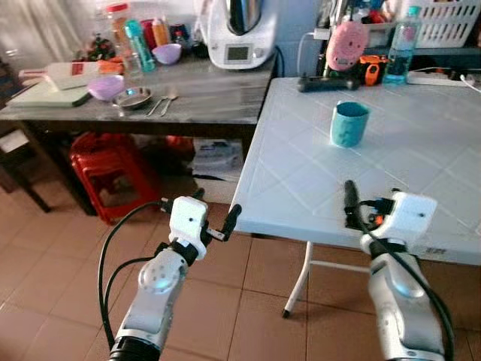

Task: Setting the table

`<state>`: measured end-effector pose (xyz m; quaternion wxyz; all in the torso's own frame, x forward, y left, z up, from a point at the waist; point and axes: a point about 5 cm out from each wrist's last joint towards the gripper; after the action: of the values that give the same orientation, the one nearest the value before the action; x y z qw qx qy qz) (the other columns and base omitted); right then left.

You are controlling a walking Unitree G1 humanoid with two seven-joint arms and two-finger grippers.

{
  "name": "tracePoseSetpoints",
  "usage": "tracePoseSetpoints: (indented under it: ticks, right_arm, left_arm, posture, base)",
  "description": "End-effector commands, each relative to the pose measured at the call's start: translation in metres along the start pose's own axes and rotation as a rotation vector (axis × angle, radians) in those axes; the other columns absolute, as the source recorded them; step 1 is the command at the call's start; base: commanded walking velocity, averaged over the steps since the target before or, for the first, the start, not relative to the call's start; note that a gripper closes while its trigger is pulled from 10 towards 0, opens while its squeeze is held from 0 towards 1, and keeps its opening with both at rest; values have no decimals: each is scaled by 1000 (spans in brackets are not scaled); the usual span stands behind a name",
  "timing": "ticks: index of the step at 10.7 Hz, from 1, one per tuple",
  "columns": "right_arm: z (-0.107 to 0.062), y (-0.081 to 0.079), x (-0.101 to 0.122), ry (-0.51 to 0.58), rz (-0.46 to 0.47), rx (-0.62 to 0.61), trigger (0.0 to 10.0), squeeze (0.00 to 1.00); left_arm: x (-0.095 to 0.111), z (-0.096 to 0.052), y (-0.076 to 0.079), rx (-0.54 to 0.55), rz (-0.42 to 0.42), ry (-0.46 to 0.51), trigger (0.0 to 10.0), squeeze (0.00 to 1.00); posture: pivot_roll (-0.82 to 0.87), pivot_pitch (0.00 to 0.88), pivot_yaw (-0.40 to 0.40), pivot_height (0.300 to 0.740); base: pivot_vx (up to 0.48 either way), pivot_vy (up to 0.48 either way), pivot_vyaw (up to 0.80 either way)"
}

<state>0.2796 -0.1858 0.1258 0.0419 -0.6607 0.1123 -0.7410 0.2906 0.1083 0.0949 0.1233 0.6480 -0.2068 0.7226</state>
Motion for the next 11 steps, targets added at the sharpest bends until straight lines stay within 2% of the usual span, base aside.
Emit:
tracePoseSetpoints:
  ticks: [1, 3, 11]
  right_arm:
    - [2, -10, -2, -6, 12, 33, 10000, 0]
    - [1, -11, -4, -10, 17, 36, 10000, 0]
    - [1, -13, -4, -7, 20, 28, 10000, 0]
  left_arm:
    - [3, -3, -7, 4, -6, 13, 10000, 0]
    - [3, -4, -5, -12, -21, 18, 10000, 0]
    - [3, -7, 3, -69, -60, 28, 10000, 0]
  posture:
    - [21, 0, 100, 740]
    - [22, 0, 96, 740]
    - [22, 7, 94, 740]
  base:
    - [0, 0, 0]
    - [0, 0, -547]
    - [318, 0, 0]
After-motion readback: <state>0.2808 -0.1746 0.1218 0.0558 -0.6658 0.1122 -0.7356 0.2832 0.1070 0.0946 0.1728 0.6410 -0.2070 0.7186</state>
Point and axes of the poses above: a point about 5 cm out from each wrist's last joint towards the gripper, its own z axis pointing out of the wrist towards the gripper, its own x axis along the axis of the wrist's last joint, y = z × x, and after that the axes turned 7 degrees about z, right-handed
